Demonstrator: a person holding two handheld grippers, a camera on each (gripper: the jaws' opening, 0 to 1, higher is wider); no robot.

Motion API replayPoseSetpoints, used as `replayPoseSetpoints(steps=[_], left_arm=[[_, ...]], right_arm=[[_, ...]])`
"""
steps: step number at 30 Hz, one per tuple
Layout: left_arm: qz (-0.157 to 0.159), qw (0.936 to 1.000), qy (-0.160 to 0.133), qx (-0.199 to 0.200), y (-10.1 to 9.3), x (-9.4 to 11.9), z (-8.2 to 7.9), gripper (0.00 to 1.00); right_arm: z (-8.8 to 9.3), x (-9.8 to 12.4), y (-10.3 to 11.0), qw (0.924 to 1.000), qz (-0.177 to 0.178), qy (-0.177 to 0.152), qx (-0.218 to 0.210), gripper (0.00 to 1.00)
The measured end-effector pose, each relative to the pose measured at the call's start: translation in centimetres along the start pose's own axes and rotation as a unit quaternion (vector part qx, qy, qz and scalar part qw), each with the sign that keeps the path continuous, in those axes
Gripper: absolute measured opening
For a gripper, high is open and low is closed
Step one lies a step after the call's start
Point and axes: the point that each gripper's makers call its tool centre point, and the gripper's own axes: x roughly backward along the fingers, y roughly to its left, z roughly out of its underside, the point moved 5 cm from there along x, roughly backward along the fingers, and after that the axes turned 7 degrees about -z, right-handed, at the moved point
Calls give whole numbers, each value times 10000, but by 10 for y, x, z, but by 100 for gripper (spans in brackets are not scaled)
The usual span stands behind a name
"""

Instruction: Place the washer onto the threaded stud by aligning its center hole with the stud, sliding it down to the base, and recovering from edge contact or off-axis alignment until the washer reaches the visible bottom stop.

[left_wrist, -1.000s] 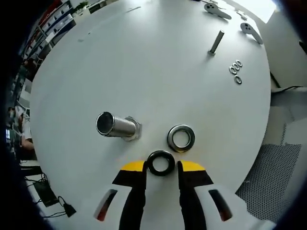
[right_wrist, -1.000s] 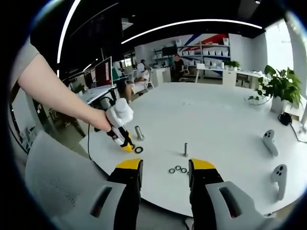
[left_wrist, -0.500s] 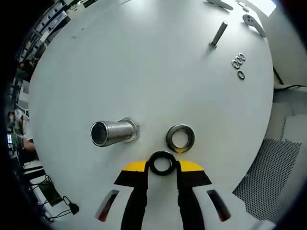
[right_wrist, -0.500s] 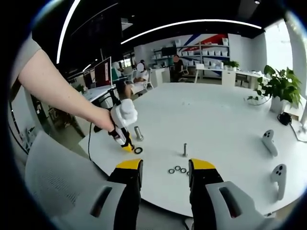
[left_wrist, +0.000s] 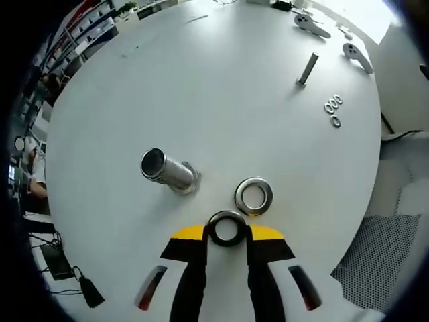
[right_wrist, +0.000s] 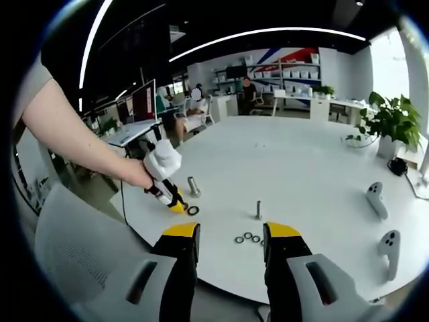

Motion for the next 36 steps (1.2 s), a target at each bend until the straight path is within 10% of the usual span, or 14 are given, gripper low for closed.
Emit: replayPoseSetpoints(steps=[36], left_arm=[[-54, 9958, -217, -884, 6, 23, -8, 18]], right_arm=[[0, 1, 0, 10000, 26, -20, 7, 40]])
